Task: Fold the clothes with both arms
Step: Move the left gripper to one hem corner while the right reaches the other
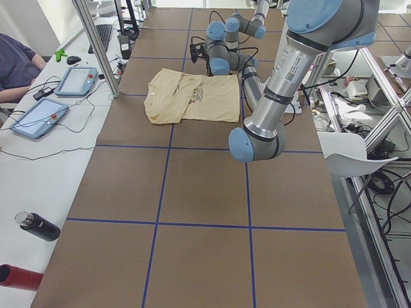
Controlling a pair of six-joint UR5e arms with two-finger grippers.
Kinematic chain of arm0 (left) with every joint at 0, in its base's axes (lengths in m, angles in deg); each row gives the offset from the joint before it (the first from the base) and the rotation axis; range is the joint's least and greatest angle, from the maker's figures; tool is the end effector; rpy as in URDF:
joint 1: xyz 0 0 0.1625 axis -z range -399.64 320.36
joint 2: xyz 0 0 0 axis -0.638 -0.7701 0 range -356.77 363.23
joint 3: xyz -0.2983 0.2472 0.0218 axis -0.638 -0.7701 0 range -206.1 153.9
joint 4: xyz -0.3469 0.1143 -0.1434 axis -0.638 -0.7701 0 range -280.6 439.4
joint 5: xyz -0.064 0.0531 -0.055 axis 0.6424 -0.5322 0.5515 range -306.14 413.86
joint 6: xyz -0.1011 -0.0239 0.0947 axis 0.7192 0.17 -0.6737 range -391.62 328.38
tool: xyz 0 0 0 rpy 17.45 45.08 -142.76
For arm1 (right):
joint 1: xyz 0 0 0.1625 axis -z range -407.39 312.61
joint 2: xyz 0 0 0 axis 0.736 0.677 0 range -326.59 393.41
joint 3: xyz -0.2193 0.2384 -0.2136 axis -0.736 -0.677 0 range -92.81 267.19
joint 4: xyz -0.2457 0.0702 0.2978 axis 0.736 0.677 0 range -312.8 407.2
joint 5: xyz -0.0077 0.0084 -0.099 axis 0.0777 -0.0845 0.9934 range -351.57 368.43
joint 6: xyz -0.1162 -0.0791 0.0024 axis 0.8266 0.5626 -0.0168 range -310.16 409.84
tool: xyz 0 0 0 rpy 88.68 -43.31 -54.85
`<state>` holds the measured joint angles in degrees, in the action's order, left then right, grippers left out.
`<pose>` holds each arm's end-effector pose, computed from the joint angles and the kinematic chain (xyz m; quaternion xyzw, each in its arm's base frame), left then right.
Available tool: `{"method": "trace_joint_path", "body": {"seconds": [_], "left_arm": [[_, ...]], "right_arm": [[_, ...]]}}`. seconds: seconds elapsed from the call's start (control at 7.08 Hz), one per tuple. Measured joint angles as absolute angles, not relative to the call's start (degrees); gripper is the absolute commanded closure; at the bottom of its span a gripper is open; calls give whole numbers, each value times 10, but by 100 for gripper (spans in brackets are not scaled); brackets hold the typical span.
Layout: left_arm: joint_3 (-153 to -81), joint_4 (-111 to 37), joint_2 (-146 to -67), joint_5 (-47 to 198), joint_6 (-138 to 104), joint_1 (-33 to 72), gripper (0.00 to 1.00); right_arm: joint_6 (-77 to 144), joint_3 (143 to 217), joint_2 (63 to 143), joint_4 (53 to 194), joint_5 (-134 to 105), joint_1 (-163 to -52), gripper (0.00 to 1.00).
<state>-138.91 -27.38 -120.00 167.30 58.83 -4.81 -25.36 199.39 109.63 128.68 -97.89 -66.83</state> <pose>0.4249 -0.3898 0.1238 0.0156 0.6036 -0.1239 0.7875 -0.4937 -0.2737 0.3490 -0.0152 -0.3968 -0.0166 0.9176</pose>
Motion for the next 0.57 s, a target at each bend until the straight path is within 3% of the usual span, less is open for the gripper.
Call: {"method": "trace_joint_path", "body": {"seconds": [0.57], "left_arm": [[-1389,-273,-1200,1672,588,-46,0]], "right_arm": [[-255,1982,1086,1292,-983,-658,17]]}}
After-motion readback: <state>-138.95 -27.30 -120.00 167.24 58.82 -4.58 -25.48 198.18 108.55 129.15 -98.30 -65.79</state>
